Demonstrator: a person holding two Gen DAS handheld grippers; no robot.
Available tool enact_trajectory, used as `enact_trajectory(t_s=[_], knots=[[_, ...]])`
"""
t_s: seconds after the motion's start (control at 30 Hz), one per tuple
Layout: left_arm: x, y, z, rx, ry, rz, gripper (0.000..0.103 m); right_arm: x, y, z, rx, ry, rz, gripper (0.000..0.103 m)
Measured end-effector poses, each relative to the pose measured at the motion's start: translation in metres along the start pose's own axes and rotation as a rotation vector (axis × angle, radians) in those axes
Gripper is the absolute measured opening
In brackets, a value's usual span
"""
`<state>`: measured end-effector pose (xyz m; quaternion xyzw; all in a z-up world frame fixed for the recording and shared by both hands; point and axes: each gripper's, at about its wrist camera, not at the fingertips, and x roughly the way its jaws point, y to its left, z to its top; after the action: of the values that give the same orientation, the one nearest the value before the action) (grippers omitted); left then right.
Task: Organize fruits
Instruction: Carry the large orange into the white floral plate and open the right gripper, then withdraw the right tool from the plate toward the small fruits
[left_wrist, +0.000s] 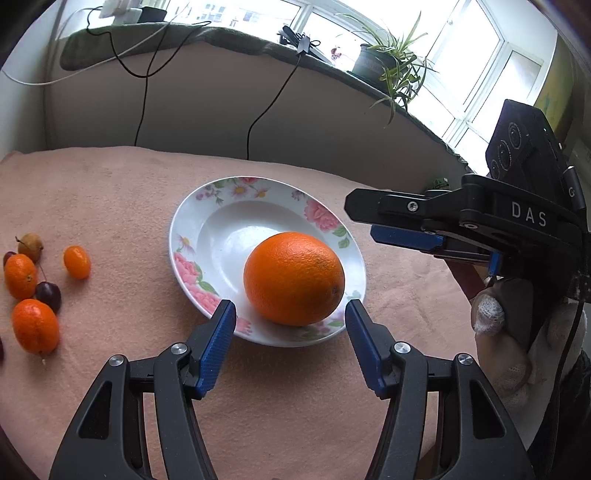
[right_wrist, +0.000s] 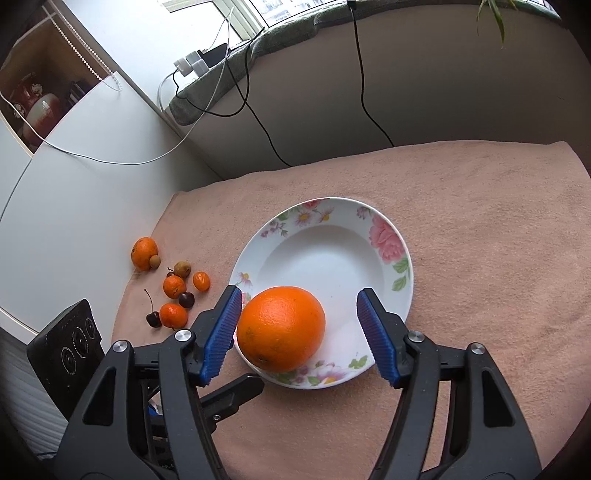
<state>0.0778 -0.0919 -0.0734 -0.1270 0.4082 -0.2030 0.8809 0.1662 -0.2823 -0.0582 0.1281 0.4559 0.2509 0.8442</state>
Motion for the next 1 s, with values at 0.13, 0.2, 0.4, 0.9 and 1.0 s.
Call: enact_trajectory(t_s=[0.13, 0.2, 0.4, 0.9, 1.0], knots=[[-0.012, 0.004, -0.005, 0.008, -0.013, 0.012, 0.061, -0.012, 0.000, -0.004, 0.005, -0.041, -0.010, 0.068], [-0.019, 0.007, -0.006, 0.010, -0.027, 0.029, 0.061, -0.016, 0.001, -0.006, 0.004, -0.059, -0.010, 0.071], [-0.041, 0.014, -0.007, 0.043, -0.080, 0.085, 0.062, -0.020, 0.020, -0.012, -0.056, -0.094, -0.038, 0.080], [-0.104, 0.086, -0.026, 0.018, -0.166, 0.340, 0.074, -0.009, 0.092, -0.033, -0.297, -0.101, -0.032, 0.090], [-0.112, 0.101, -0.033, -0.004, -0.165, 0.391, 0.074, -0.003, 0.107, -0.037, -0.327, -0.089, -0.009, 0.090]])
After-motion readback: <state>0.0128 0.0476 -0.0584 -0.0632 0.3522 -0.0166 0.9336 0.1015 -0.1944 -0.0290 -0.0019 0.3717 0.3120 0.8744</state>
